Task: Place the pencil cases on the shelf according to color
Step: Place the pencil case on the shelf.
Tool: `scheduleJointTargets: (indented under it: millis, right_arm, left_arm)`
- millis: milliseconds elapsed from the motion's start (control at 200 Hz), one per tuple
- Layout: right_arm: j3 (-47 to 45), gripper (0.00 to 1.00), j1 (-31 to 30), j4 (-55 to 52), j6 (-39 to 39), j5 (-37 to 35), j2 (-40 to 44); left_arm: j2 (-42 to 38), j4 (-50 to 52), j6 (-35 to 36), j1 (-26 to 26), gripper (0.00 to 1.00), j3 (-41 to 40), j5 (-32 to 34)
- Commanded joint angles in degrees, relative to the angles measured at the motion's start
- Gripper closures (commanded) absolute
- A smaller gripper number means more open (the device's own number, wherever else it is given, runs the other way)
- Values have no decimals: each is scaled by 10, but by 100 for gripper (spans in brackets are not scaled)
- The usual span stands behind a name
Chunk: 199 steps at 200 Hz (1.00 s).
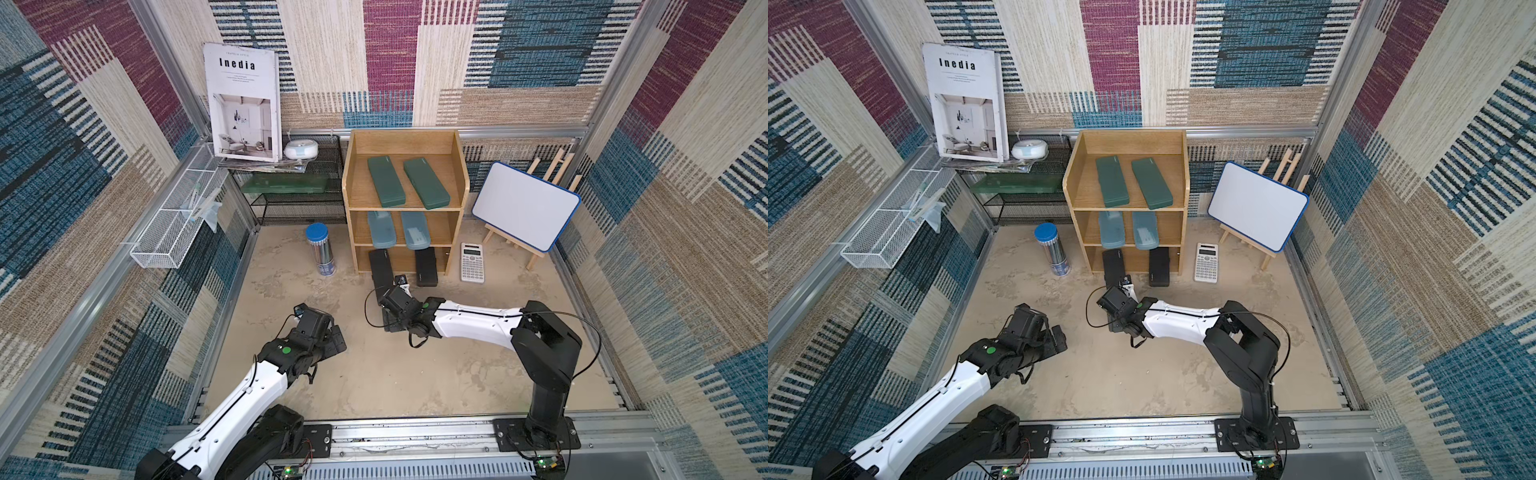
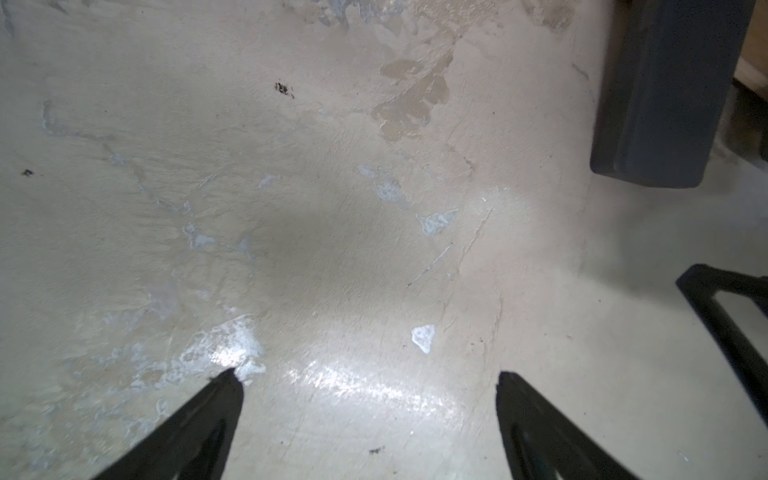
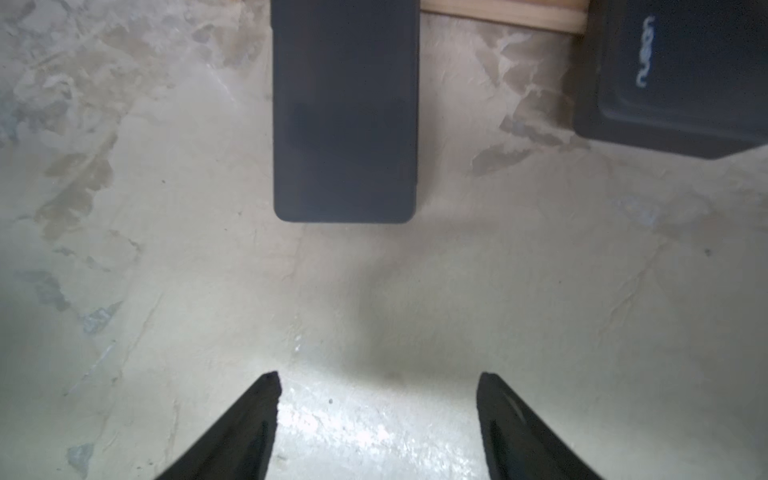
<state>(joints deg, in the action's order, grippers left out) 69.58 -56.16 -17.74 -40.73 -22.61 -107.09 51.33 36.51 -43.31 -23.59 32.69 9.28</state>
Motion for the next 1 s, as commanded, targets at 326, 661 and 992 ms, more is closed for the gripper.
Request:
scheduleJointTargets:
  millis: [326, 661, 992]
  right_arm:
    - [47, 58, 8, 79, 9, -19, -92]
    - [111, 58, 47, 98, 37, -23, -137]
    - [175, 58, 65, 94, 50, -17, -174]
  left_arm:
    - [4, -19, -4, 0, 1, -7, 12]
    - [30, -22, 6, 2, 1, 9, 21]
    - [48, -32, 10, 2, 1, 13, 23]
